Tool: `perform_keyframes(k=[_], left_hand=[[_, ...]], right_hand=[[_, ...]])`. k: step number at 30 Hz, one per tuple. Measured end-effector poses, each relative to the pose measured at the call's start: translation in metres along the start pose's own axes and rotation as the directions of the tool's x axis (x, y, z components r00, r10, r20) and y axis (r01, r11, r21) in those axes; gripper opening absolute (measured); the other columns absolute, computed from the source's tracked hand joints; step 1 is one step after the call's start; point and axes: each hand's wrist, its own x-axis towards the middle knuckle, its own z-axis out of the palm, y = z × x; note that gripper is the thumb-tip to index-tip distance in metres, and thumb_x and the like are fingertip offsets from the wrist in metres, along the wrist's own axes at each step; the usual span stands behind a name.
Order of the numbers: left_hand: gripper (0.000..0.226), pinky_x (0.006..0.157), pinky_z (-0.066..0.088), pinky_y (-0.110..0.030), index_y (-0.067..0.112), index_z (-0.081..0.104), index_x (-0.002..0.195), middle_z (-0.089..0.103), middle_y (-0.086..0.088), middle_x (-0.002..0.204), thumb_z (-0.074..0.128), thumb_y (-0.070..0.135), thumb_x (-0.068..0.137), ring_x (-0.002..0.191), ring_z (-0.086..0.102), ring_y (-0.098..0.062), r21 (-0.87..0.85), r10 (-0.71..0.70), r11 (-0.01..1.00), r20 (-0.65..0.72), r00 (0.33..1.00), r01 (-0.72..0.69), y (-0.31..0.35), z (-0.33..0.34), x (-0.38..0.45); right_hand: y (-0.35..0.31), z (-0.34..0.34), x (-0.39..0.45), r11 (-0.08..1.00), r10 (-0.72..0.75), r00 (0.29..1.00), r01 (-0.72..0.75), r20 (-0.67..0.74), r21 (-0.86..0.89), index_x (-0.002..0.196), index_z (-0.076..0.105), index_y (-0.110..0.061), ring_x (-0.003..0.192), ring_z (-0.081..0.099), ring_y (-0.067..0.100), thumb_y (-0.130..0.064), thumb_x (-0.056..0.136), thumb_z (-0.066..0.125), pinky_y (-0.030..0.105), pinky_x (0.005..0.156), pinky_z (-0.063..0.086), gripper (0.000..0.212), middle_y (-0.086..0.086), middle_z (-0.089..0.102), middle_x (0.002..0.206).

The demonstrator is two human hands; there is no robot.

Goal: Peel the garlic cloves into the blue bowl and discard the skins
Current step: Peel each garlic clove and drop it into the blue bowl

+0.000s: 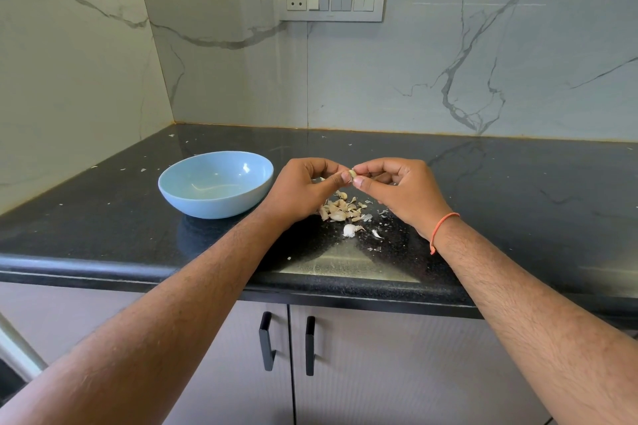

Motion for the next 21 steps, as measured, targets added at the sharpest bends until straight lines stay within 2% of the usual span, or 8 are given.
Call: perform_keyframes(k=[4, 8, 10, 12, 16, 17, 19, 21], left_hand=[[0.016, 0.060, 0.045, -0.008, 0.016, 0.082, 0.105, 0.080, 0.007, 0.089, 0.075, 0.028, 0.097, 0.061, 0.063, 0.009, 0.000, 0.018, 1.000, -0.005, 1.000, -0.018, 0.0024, -0.0007, -0.0004], [0.017, 0.057, 0.042, -0.006, 0.011, 0.082, 0.106, 0.073, 0.018, 0.070, 0.074, 0.024, 0.098, 0.055, 0.058, 0.008, -0.029, 0.025, 0.999, 0.016, 1.000, -0.025, 0.0042, -0.0013, -0.0024], [0.017, 0.057, 0.041, -0.006, 0.009, 0.081, 0.107, 0.071, 0.022, 0.067, 0.073, 0.022, 0.099, 0.055, 0.058, 0.009, -0.037, 0.034, 0.999, 0.026, 0.999, -0.033, 0.0044, -0.0019, -0.0023], [0.015, 0.059, 0.043, -0.008, 0.012, 0.081, 0.106, 0.074, 0.019, 0.074, 0.073, 0.022, 0.099, 0.057, 0.059, 0.009, -0.026, 0.037, 0.999, 0.035, 0.999, -0.036, 0.0050, -0.0018, -0.0016], [0.008, 0.064, 0.045, -0.017, 0.019, 0.081, 0.102, 0.078, 0.010, 0.090, 0.075, 0.023, 0.098, 0.058, 0.060, 0.008, 0.043, 0.025, 0.999, 0.009, 1.000, -0.025, 0.0024, -0.0006, -0.0006], [0.009, 0.063, 0.046, -0.014, 0.017, 0.081, 0.103, 0.079, 0.008, 0.093, 0.075, 0.016, 0.097, 0.057, 0.060, 0.009, 0.057, 0.028, 0.998, 0.000, 1.000, -0.028, 0.0019, -0.0008, -0.0011], [0.025, 0.059, 0.046, -0.008, 0.014, 0.081, 0.106, 0.080, 0.004, 0.098, 0.068, -0.003, 0.093, 0.055, 0.060, 0.008, 0.079, 0.035, 0.996, -0.023, 0.999, -0.033, 0.0034, -0.0014, -0.0032], [0.032, 0.058, 0.046, -0.009, 0.015, 0.081, 0.104, 0.080, 0.007, 0.097, 0.065, -0.008, 0.089, 0.052, 0.059, 0.006, 0.101, 0.058, 0.993, -0.038, 0.998, -0.054, 0.0045, -0.0019, -0.0058]], right_hand=[[0.0004, -0.0005, 0.0006, 1.000, -0.015, 1.000, 0.015, 0.002, -0.017, 0.099, 0.084, -0.022, 0.061, 0.060, -0.001, -0.025, 0.089, 0.083, 0.020, 0.064, 0.052, 0.011, -0.021, 0.071, 0.069], [0.0022, 0.0010, 0.0015, 1.000, 0.018, 1.000, -0.018, -0.013, -0.003, 0.100, 0.083, -0.020, 0.064, 0.061, -0.002, -0.024, 0.090, 0.081, 0.025, 0.068, 0.058, 0.011, -0.016, 0.074, 0.074], [0.0032, 0.0011, 0.0024, 0.999, 0.036, 0.999, -0.036, 0.000, 0.009, 0.100, 0.083, -0.021, 0.070, 0.067, 0.004, -0.025, 0.091, 0.080, 0.030, 0.071, 0.060, 0.010, -0.012, 0.077, 0.080], [0.0040, 0.0012, 0.0034, 0.999, 0.043, 0.999, -0.043, 0.024, 0.026, 0.099, 0.083, -0.021, 0.079, 0.073, 0.012, -0.024, 0.092, 0.078, 0.033, 0.072, 0.060, 0.009, -0.008, 0.080, 0.086], [0.0017, 0.0010, 0.0030, 0.994, 0.051, 0.998, -0.054, 0.026, 0.100, 0.099, 0.081, -0.023, 0.083, 0.075, 0.021, -0.019, 0.094, 0.077, 0.034, 0.068, 0.061, 0.008, 0.001, 0.080, 0.089], [0.0008, 0.0005, 0.0027, 0.991, 0.054, 0.998, -0.056, 0.016, 0.118, 0.100, 0.081, -0.023, 0.083, 0.075, 0.022, -0.019, 0.093, 0.077, 0.035, 0.067, 0.061, 0.008, 0.003, 0.080, 0.089], [-0.0005, -0.0007, 0.0023, 0.986, 0.072, 0.997, -0.072, 0.001, 0.148, 0.100, 0.080, -0.020, 0.083, 0.075, 0.020, -0.019, 0.092, 0.079, 0.033, 0.066, 0.060, 0.008, 0.004, 0.080, 0.088], [-0.0017, -0.0011, 0.0012, 0.982, 0.097, 0.995, -0.094, -0.012, 0.164, 0.099, 0.080, -0.017, 0.083, 0.076, 0.022, -0.019, 0.089, 0.082, 0.032, 0.065, 0.059, 0.010, 0.005, 0.080, 0.086]])
